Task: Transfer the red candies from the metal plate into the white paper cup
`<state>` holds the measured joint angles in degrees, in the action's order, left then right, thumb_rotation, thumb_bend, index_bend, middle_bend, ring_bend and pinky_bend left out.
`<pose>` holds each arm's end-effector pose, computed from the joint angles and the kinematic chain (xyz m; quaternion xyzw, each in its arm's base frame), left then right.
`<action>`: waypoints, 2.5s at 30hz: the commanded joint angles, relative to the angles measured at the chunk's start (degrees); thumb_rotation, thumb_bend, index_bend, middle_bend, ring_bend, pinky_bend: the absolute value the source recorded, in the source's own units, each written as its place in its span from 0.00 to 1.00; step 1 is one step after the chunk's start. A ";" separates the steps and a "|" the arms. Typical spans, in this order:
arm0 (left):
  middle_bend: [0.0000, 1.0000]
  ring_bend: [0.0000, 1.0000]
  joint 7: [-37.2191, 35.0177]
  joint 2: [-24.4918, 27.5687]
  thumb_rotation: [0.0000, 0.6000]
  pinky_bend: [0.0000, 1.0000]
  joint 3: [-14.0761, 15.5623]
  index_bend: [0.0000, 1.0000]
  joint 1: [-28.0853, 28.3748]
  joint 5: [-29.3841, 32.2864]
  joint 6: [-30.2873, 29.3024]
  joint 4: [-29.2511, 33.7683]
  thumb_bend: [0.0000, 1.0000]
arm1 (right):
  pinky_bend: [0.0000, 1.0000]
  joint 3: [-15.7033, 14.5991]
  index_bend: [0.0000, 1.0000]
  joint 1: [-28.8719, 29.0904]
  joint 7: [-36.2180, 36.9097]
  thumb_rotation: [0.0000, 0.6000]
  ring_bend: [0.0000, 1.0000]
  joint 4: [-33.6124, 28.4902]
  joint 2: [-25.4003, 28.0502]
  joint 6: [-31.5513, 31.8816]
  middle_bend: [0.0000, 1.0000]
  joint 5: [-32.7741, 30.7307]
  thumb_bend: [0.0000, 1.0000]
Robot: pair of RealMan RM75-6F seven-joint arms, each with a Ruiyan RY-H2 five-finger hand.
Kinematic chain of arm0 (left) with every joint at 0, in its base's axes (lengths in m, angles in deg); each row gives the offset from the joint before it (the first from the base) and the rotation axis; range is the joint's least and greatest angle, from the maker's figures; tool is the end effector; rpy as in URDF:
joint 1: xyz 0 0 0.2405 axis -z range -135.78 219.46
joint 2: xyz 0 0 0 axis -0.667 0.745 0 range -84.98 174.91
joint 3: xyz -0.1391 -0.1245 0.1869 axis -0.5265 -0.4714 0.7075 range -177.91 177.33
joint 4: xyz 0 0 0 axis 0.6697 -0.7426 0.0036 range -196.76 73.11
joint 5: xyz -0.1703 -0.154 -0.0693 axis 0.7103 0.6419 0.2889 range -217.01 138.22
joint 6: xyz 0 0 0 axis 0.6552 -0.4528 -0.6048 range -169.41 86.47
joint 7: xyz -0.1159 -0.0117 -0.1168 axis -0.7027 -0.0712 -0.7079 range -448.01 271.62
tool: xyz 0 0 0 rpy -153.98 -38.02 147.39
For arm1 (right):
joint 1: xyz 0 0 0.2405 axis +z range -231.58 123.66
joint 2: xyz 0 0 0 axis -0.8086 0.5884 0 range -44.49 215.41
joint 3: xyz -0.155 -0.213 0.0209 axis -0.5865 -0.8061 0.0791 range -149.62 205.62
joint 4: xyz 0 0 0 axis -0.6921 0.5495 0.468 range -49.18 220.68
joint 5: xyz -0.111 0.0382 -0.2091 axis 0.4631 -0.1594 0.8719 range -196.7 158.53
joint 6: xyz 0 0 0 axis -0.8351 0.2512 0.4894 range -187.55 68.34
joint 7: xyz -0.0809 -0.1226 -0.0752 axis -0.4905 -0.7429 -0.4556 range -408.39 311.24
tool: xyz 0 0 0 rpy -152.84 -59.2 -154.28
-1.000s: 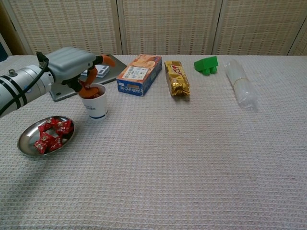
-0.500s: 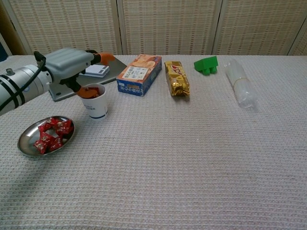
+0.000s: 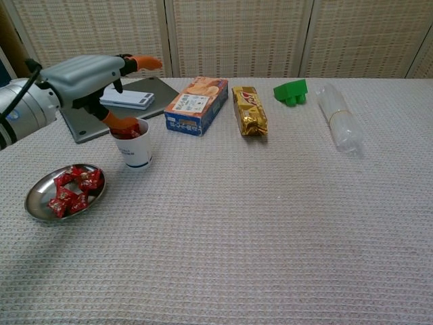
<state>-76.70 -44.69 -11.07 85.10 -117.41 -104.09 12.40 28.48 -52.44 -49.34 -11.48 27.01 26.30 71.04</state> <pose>-0.1430 0.4037 -0.0208 -0.7346 -0.2664 -0.4416 0.4409 -0.3232 -0.1753 0.1505 0.6148 -0.3892 0.3689 0.5783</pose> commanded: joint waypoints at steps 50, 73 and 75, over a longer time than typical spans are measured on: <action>0.59 0.67 6.47 -5.59 1.00 0.99 11.64 0.55 -17.03 -5.91 -5.77 -10.25 0.32 | 0.00 -1.18 0.00 -0.04 0.96 1.00 0.00 -0.15 0.31 0.40 0.00 2.46 0.06; 0.70 0.68 5.22 -5.55 1.00 1.00 8.62 0.67 -15.62 -6.28 -5.61 -12.04 0.46 | 0.00 -0.88 0.00 0.05 0.44 1.00 0.00 -0.17 0.19 0.16 0.00 1.70 0.06; 0.70 0.68 5.26 -5.27 1.00 1.00 8.54 0.67 -15.67 -6.24 -5.70 -11.52 0.48 | 0.00 -0.85 0.00 0.08 0.34 1.00 0.00 -0.18 0.16 0.08 0.00 1.62 0.06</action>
<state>-71.46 -50.06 -2.49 69.44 -123.67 -109.76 0.76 27.62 -52.36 -49.01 -11.65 27.17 26.37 72.66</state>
